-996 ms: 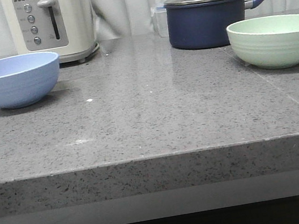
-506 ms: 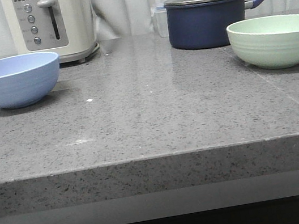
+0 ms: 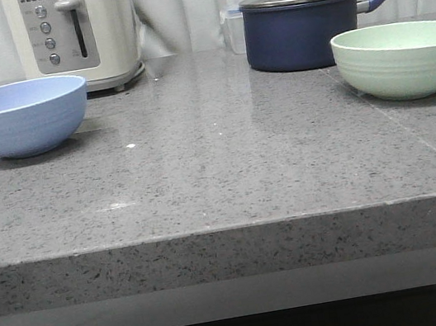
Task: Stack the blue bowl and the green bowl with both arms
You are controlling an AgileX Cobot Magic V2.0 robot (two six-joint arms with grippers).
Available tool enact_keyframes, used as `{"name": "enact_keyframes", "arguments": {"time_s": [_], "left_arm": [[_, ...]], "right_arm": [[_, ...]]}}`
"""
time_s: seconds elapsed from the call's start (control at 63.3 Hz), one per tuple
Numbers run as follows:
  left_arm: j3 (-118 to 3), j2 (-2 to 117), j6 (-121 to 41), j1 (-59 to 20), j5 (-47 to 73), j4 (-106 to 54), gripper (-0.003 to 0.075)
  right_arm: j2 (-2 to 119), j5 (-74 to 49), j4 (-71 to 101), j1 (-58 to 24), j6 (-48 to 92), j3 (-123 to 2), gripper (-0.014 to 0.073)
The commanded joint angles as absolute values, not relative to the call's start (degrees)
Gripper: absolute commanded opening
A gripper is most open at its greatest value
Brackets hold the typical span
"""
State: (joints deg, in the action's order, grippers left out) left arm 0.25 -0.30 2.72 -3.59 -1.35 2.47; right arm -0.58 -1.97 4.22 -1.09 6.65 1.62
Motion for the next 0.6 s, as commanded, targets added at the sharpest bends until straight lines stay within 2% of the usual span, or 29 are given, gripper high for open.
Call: {"name": "enact_keyframes", "arguments": {"time_s": [0.0, 0.111, 0.269, 0.427, 0.585], "left_arm": [[-0.3, -1.2, 2.7, -4.1, -6.2, 2.6, -0.002], [-4.9, -1.1, 2.7, -4.1, -2.2, 2.5, -0.002], [-17.3, 1.1, 2.7, -4.1, 7.3, 1.7, -0.002], [-32.3, 7.6, 2.7, -4.1, 21.6, 1.7, -0.002], [-42.2, 15.8, 2.7, -4.1, 32.8, 1.7, -0.002]], "right_arm": [[-1.7, 2.8, 4.3, -0.8, 6.6, 0.6, -0.0065], [-1.7, -0.5, 5.8, -0.8, 6.5, -1.9, -0.0065], [-1.7, -8.8, 5.8, -0.8, 6.5, -9.0, -0.0065], [-0.3, -15.6, 5.8, -0.8, 6.5, -18.4, -0.0064], [5.4, -21.7, 5.8, -0.8, 6.5, -26.9, -0.0063]]}}
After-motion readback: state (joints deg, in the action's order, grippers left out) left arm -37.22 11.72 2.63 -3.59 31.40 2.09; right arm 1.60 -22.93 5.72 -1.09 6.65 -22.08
